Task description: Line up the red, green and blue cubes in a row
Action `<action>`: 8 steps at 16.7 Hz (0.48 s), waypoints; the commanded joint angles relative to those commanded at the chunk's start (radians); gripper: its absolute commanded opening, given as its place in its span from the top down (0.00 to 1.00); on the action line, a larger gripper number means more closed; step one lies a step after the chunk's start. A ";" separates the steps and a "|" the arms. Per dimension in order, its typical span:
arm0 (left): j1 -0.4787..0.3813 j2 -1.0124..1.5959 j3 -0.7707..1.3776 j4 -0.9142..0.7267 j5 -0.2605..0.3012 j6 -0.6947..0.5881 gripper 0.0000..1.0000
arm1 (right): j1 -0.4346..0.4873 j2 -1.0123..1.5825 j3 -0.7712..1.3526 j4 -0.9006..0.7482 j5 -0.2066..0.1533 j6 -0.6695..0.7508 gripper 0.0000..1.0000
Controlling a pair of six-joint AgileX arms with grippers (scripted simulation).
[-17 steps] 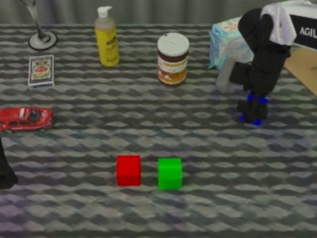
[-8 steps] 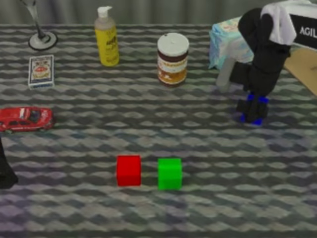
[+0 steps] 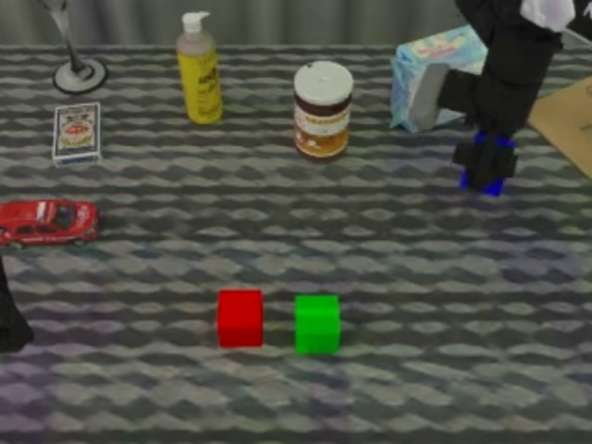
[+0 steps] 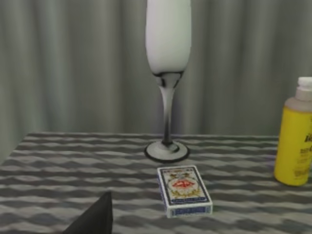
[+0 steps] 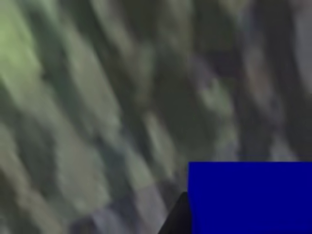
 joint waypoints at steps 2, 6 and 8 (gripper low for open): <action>0.000 0.000 0.000 0.000 0.000 0.000 0.00 | 0.000 -0.002 0.003 -0.004 0.000 0.000 1.00; 0.000 0.000 0.000 0.000 0.000 0.000 0.00 | 0.006 -0.014 -0.014 0.005 0.000 0.002 1.00; 0.000 0.000 0.000 0.000 0.000 0.000 0.00 | 0.046 -0.062 -0.070 0.027 -0.001 0.002 1.00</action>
